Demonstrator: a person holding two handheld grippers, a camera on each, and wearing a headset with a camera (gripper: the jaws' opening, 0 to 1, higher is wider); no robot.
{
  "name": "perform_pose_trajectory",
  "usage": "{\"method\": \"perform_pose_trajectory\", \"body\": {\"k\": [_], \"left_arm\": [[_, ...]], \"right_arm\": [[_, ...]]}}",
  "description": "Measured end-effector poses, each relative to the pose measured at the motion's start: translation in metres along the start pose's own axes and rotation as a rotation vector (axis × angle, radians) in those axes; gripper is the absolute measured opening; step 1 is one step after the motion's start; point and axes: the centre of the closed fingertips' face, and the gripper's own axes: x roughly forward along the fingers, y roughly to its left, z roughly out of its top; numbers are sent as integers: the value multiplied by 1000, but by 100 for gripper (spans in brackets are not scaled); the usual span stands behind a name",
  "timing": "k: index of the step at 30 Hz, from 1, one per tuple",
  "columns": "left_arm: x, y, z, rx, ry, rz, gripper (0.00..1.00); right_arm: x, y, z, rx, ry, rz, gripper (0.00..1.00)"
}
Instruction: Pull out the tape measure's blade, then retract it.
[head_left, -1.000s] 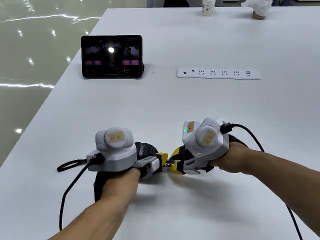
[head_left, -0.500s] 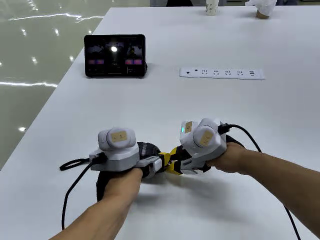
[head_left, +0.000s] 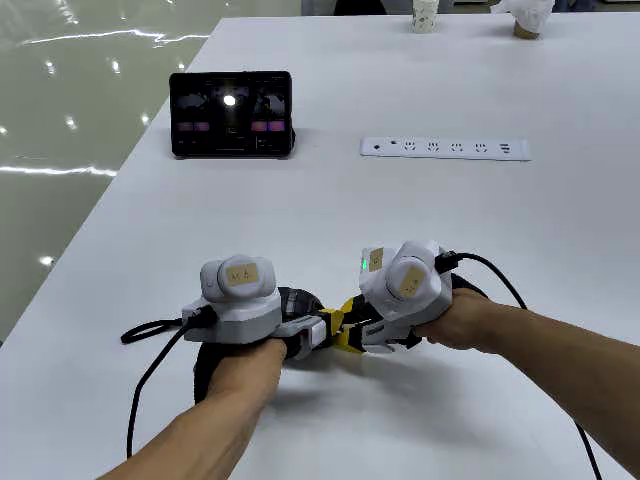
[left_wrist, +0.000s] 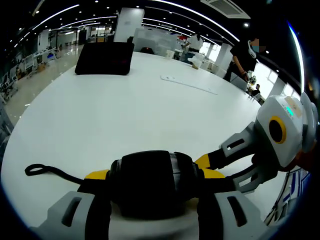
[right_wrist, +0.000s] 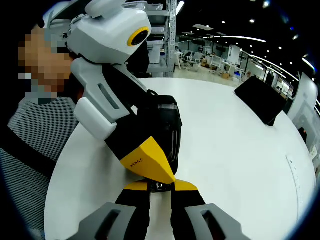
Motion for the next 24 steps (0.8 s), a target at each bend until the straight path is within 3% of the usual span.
{"method": "perform_pose_trajectory", "body": {"k": [16, 24], "left_arm": [[-3, -2, -1, -8, 26, -3, 67], [-3, -2, 1, 22, 33, -5, 66]], "right_arm": [[-2, -2, 2, -1, 12, -11, 14], [-7, -4, 4, 10, -3, -24, 17]]}}
